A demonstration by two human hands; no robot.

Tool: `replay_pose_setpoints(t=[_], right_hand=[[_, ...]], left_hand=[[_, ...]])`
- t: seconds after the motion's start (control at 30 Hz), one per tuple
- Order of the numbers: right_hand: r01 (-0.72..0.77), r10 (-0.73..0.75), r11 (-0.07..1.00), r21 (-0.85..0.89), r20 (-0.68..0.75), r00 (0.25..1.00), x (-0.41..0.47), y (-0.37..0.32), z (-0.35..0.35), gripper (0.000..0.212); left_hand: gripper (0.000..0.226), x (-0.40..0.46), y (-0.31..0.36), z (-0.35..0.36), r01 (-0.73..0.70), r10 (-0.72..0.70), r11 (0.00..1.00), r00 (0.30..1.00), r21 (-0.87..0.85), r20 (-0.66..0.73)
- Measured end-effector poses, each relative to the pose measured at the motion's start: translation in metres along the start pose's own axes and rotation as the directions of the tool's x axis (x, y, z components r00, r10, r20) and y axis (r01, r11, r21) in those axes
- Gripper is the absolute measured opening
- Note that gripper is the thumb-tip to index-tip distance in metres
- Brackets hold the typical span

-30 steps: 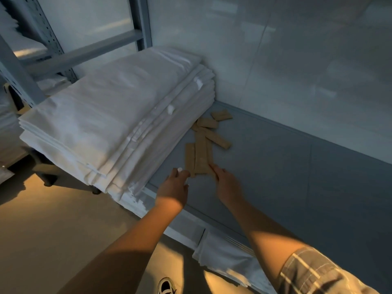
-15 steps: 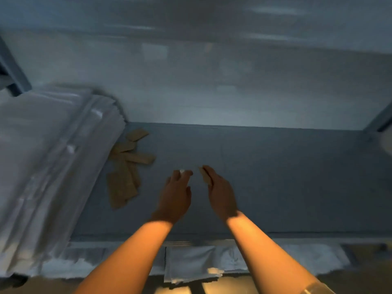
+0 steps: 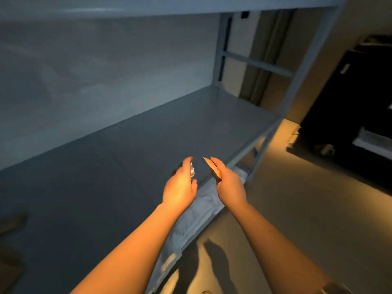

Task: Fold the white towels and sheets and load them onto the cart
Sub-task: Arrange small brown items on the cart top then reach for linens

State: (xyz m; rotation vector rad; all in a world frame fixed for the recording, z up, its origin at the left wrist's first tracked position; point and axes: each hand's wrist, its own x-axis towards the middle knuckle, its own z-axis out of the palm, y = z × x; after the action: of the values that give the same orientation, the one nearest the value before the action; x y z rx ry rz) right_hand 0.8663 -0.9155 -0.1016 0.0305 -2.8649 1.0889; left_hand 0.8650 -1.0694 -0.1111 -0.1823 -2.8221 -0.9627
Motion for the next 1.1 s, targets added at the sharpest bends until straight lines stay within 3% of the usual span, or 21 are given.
replay_pose_setpoints(t=[0.27, 0.5, 0.83, 1.1], right_hand=[[-0.218, 0.207, 0.975, -0.028, -0.222, 0.953, -0.038, 0.094, -0.092, 0.058], [-0.399, 0.363, 0.917, -0.021, -0.373, 0.854, -0.043, 0.195, -0.171, 0.056], [-0.463, 0.409, 0.886, -0.008, -0.456, 0.791, -0.011, 0.338, -0.297, 0.055], [-0.476, 0.414, 0.879, 0.006, -0.502, 0.759, 0.039, 0.424, -0.363, 0.052]], left_hand=[[0.047, 0.023, 0.107, 0.083, -0.239, 0.255, 0.964, 0.958, -0.119, 0.133], [0.049, 0.054, 0.214, 0.171, -0.39, 0.435, 0.894, 0.874, -0.222, 0.218], [0.055, 0.118, 0.373, 0.29, -0.493, 0.537, 0.841, 0.809, -0.221, 0.24], [0.061, 0.177, 0.451, 0.37, -0.523, 0.565, 0.824, 0.785, -0.217, 0.253]])
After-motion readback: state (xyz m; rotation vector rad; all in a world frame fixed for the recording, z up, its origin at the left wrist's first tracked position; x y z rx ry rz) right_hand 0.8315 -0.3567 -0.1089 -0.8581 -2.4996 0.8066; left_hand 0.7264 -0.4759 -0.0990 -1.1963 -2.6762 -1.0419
